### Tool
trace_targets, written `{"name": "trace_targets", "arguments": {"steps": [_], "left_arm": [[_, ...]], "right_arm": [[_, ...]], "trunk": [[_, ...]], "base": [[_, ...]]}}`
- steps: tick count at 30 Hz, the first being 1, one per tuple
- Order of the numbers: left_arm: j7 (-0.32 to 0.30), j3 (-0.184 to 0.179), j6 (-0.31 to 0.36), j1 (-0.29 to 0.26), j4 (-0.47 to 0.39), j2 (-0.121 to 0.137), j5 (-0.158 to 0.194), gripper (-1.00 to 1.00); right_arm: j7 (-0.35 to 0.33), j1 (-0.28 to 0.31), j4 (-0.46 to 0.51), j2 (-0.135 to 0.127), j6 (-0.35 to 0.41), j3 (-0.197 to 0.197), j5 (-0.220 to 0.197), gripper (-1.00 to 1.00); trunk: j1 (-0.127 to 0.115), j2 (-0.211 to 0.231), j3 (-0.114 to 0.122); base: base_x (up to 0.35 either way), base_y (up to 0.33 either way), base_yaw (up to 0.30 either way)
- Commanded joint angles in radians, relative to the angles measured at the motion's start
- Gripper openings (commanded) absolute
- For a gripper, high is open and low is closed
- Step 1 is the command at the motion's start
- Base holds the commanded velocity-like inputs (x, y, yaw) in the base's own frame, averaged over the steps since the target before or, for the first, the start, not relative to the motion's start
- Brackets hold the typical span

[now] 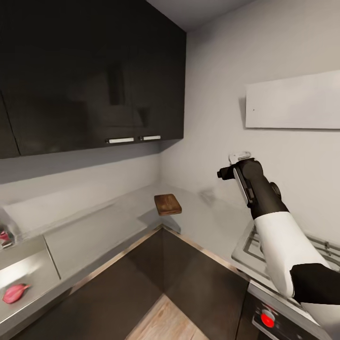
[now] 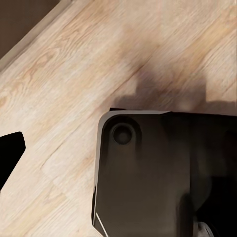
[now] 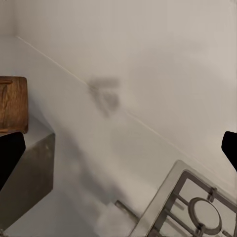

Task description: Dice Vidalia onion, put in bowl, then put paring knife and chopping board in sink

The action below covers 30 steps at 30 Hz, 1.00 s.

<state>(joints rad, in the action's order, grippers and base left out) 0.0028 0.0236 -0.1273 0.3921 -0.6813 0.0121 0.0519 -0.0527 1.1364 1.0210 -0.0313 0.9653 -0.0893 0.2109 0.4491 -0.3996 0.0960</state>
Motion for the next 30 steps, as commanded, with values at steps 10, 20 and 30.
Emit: {"name": "trace_targets", "arguments": {"steps": [10,20,30], "left_arm": [[0.0,-0.001,-0.001,0.001,0.002,0.0,0.007,1.0],[0.0,-0.001,-0.001,0.001,0.006,0.0,0.008,1.0],[0.0,-0.001,-0.001,0.001,0.006,0.0,0.008,1.0]], "right_arm": [[-0.006,0.0,0.001,0.0,0.005,-0.003,0.006,1.0],[-0.007,0.0,0.001,0.011,0.007,-0.004,0.005,1.0],[-0.007,0.0,0.001,0.013,0.007,-0.004,0.005,1.0]], "trunk": [[0.001,0.0,0.0],[0.001,0.0,0.0],[0.001,0.0,0.0]], "base": [[0.282,0.0,0.0],[0.06,0.0,0.0],[0.016,-0.009,0.0]]}}
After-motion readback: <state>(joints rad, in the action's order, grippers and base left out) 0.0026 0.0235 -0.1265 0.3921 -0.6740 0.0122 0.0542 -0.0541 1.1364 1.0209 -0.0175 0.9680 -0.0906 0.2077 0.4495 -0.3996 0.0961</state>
